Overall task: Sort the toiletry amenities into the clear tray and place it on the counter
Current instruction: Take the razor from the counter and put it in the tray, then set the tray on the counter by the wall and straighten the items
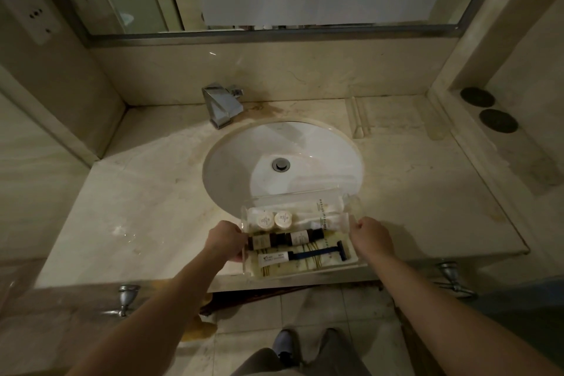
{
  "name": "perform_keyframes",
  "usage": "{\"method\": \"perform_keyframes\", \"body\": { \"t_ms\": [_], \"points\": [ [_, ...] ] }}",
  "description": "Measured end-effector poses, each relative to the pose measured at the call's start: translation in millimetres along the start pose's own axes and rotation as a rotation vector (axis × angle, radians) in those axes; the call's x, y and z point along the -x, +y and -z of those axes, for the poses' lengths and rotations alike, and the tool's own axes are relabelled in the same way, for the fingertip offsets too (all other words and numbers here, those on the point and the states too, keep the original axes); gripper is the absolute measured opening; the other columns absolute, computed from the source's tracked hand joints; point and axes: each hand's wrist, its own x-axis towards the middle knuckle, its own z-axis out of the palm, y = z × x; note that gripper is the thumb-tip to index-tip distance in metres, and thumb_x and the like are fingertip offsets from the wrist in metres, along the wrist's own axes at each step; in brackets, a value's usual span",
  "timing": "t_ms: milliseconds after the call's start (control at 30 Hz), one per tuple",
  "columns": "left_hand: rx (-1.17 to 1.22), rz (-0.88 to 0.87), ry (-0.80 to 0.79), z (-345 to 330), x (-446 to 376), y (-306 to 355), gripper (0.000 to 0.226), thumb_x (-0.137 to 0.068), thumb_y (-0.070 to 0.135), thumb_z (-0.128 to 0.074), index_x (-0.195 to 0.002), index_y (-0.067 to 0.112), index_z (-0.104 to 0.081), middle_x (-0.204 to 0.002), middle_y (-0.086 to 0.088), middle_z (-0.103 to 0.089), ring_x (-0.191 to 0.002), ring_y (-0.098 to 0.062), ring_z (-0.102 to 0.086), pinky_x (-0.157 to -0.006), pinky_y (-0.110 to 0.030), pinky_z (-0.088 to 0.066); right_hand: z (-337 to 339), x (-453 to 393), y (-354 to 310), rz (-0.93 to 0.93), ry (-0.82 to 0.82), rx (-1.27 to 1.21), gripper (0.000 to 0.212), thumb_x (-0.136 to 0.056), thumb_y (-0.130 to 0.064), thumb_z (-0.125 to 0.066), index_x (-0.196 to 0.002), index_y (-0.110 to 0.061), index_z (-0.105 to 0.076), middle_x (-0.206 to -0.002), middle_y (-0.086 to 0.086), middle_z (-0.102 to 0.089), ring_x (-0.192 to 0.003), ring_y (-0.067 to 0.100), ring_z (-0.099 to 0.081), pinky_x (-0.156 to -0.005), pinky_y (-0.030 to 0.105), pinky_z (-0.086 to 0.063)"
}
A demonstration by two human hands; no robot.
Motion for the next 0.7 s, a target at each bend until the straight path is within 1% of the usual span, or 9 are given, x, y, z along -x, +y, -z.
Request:
{"method": "perform_keyframes", "body": {
  "t_ms": [33, 133, 200, 267, 367, 467, 533, 633, 700],
  "points": [
    [-0.002, -0.01, 0.009, 0, -2, 0, 0.018, -0.089, 0.006, -0.053, -0.086, -0.006, -0.067, -0.075, -0.017, -0.073, -0.066, -0.028, -0.074, -0.068, -0.039, -0.062, -2, 0, 2, 0.001, -0.019, -0.008, 0.032, -0.1, -0.03, -0.038, -0.085, -0.008, -0.057, -0.078, 0.006, -0.058, -0.065, 0.019, -0.052, -0.05, 0.027, -0.034],
    [-0.031, -0.036, 0.027, 1, -6, 1, 0.019, -0.087, 0.003, -0.052, -0.083, -0.007, -0.068, -0.071, -0.017, -0.073, -0.061, -0.027, -0.073, -0.069, -0.04, -0.062, -4, -1, 5, -0.001, 0.001, -0.035, 0.027, -0.098, -0.022, -0.041, -0.074, -0.013, -0.048, -0.075, 0.006, -0.054, -0.07, 0.024, -0.051, -0.048, 0.027, -0.029],
    [-0.046, -0.048, 0.029, -1, -6, 8, 0.016, -0.087, 0.003, -0.053, -0.079, -0.002, -0.067, -0.072, -0.015, -0.073, -0.061, -0.025, -0.073, -0.067, -0.039, -0.062, -1, -3, 5, -0.012, 0.025, -0.059, 0.032, -0.097, -0.019, -0.041, -0.065, -0.017, -0.041, -0.068, 0.002, -0.048, -0.069, 0.024, -0.05, -0.048, 0.027, -0.028],
    [-0.045, -0.069, 0.028, -5, -6, 18, 0.014, -0.087, 0.003, -0.054, -0.078, 0.002, -0.064, -0.074, -0.014, -0.072, -0.062, -0.025, -0.073, -0.066, -0.038, -0.062, 5, -4, 7, -0.031, 0.065, -0.092, 0.037, -0.097, -0.016, -0.041, -0.06, -0.019, -0.036, -0.063, 0.0, -0.043, -0.063, 0.02, -0.046, -0.047, 0.026, -0.026],
    [-0.05, -0.088, 0.003, -15, -10, 39, 0.014, -0.088, 0.004, -0.056, -0.078, -0.001, -0.065, -0.075, -0.017, -0.072, -0.065, -0.027, -0.073, -0.068, -0.04, -0.062, 19, -11, 16, -0.046, 0.108, -0.131, 0.04, -0.096, -0.013, -0.041, -0.058, -0.023, -0.033, -0.061, -0.003, -0.039, -0.057, 0.014, -0.038, -0.047, 0.025, -0.024],
    [-0.054, -0.116, -0.026, -32, -14, 64, 0.016, -0.088, 0.005, -0.057, -0.082, -0.005, -0.067, -0.073, -0.018, -0.072, -0.063, -0.026, -0.073, -0.066, -0.038, -0.062, 36, -20, 33, -0.075, 0.147, -0.168, 0.043, -0.095, -0.012, -0.042, -0.058, -0.028, -0.029, -0.06, -0.007, -0.035, -0.062, 0.016, -0.04, -0.049, 0.023, -0.025],
    [-0.075, -0.144, -0.033, -46, -17, 85, 0.016, -0.088, 0.006, -0.057, -0.083, -0.006, -0.067, -0.072, -0.017, -0.072, -0.06, -0.024, -0.072, -0.064, -0.035, -0.062, 49, -29, 45, -0.095, 0.166, -0.175, 0.042, -0.094, -0.01, -0.042, -0.056, -0.025, -0.031, -0.06, -0.006, -0.036, -0.065, 0.02, -0.043, -0.049, 0.024, -0.025],
    [-0.101, -0.184, -0.036, -73, -22, 120, 0.017, -0.088, 0.006, -0.059, -0.078, -0.004, -0.068, -0.071, -0.017, -0.072, -0.062, -0.026, -0.072, -0.069, -0.038, -0.062, 71, -47, 66, -0.136, 0.184, -0.16, 0.041, -0.093, -0.009, -0.043, -0.055, -0.02, -0.032, -0.059, -0.003, -0.036, -0.068, 0.023, -0.044, -0.053, 0.03, -0.028],
    [-0.114, -0.205, -0.051, -92, -26, 145, 0.017, -0.089, 0.007, -0.058, -0.077, -0.001, -0.068, -0.07, -0.014, -0.071, -0.062, -0.024, -0.072, -0.069, -0.036, -0.061, 87, -62, 81, -0.17, 0.195, -0.168, 0.041, -0.093, -0.009, -0.042, -0.055, -0.019, -0.032, -0.06, -0.002, -0.036, -0.067, 0.022, -0.043, -0.053, 0.03, -0.028]
  ]
}}
